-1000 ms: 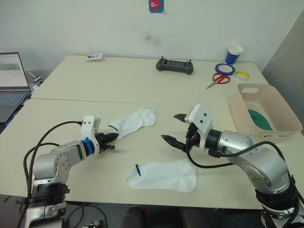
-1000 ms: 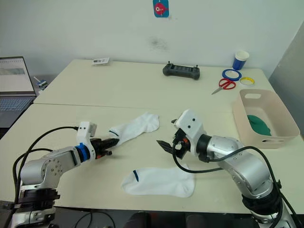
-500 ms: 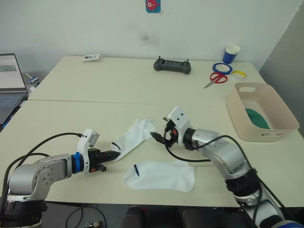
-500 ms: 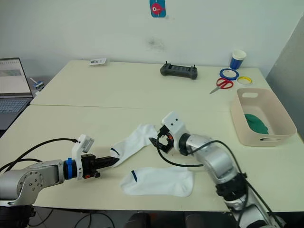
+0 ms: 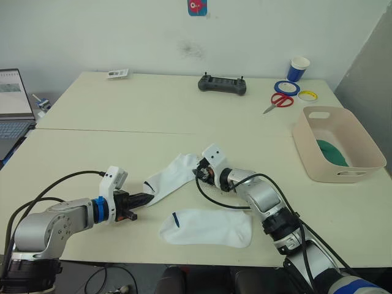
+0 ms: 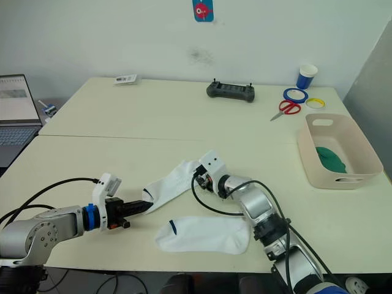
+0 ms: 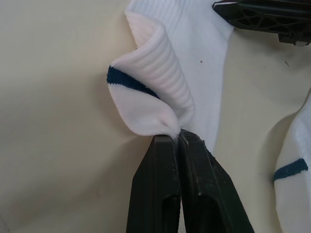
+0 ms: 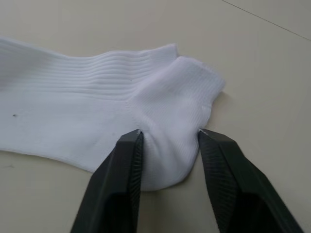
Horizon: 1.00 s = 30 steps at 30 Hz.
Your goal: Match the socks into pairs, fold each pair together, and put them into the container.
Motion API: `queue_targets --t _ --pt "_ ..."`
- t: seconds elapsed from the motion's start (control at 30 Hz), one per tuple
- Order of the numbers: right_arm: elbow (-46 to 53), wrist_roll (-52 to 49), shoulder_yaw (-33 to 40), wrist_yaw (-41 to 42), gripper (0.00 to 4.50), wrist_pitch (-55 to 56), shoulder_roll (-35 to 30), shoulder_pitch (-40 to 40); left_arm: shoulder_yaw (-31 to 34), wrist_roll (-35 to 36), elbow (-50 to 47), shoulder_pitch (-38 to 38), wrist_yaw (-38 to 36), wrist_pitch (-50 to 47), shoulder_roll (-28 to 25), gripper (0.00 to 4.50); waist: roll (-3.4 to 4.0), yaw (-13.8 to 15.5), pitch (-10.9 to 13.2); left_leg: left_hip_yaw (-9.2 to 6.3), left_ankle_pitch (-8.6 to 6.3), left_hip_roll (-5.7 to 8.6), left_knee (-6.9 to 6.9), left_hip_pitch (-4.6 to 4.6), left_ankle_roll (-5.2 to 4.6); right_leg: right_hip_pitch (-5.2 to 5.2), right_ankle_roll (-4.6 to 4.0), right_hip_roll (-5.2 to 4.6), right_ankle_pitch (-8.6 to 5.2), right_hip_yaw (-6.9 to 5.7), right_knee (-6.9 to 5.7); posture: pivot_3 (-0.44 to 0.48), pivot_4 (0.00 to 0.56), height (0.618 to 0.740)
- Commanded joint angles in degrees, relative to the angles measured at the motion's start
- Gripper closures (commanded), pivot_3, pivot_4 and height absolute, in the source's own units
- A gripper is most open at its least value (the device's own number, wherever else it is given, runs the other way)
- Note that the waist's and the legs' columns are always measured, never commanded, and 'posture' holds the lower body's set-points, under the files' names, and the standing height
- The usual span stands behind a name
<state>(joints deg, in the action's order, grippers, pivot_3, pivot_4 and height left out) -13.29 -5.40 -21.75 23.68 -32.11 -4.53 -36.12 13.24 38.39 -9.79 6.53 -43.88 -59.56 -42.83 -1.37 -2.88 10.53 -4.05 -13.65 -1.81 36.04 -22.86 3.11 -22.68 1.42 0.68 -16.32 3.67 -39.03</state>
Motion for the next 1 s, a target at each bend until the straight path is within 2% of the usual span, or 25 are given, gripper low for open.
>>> queue_targets --t 0.03,0.1,0.17,0.3,0.43,0.63,0.8,1.0 --pt "4.1 1.1 0.2 0.7 3.82 0.5 -0.4 0.9 0.0 -0.3 0.0 1.0 0.4 1.2 0.2 4.5 0.0 0.0 0.0 -0.01 0.0 0.0 0.0 0.0 0.0 0.0 0.0 0.0 0.0 0.0 0.0 0.0 0.15 0.74" --pt "6.7 1.4 0.5 0.7 4.47 0.1 -1.0 1.6 -0.3 -0.7 0.9 2.6 0.5 1.9 0.5 4.5 0.0 0.1 0.0 -0.01 0.0 0.0 0.0 -0.01 0.0 0.0 0.0 0.0 0.0 -0.02 -0.01 0.0 0.15 0.74" --pt "8.9 1.4 1.0 0.7 4.47 -0.6 -1.4 2.3 -0.4 -0.9 1.6 4.2 0.7 2.4 0.8 4.5 0.0 0.1 0.0 -0.02 0.0 0.01 0.01 -0.01 0.0 0.0 0.04 0.0 -0.02 -0.02 -0.01 0.0 0.15 0.74" --pt "19.9 0.1 3.9 0.2 4.47 -6.1 -3.6 5.7 -1.7 -0.9 2.8 11.1 2.0 3.3 3.5 4.5 -0.01 0.8 0.0 -0.06 0.01 0.03 0.03 -0.05 0.02 0.02 0.05 -0.01 -0.02 -0.06 0.0 0.0 0.15 0.74" --pt "33.8 -0.4 7.5 -1.0 4.47 -12.8 -7.8 13.2 -8.0 -3.8 3.6 16.7 2.6 4.3 6.1 4.5 -0.02 1.1 0.0 -0.07 0.01 0.06 0.03 -0.06 0.03 0.04 0.04 -0.03 -0.02 -0.07 0.02 0.0 0.15 0.74" --pt "47.2 -1.2 11.6 -4.6 4.47 -20.0 -10.0 23.5 -15.0 -10.2 7.7 20.7 4.5 7.8 9.0 4.5 -0.02 0.7 0.0 -0.05 0.01 0.05 0.0 -0.06 0.02 0.01 0.12 0.01 -0.06 -0.03 0.01 0.0 0.15 0.74" --pt "47.6 -0.3 11.3 -7.4 4.47 -20.6 -8.9 27.7 -17.4 -15.1 10.4 21.0 5.7 12.5 9.8 4.5 -0.02 0.0 0.0 -0.06 0.02 0.01 0.01 0.0 0.02 0.0 0.25 0.1 -0.14 0.03 -0.04 0.0 0.15 0.74" --pt "45.7 -0.7 13.4 -8.8 4.47 -19.9 -7.8 29.0 -17.4 -15.7 10.3 19.5 3.1 14.5 8.9 4.5 -0.02 0.1 0.0 -0.01 0.03 0.04 0.02 -0.02 0.04 0.02 0.25 0.06 -0.13 0.06 -0.01 0.0 0.15 0.74"
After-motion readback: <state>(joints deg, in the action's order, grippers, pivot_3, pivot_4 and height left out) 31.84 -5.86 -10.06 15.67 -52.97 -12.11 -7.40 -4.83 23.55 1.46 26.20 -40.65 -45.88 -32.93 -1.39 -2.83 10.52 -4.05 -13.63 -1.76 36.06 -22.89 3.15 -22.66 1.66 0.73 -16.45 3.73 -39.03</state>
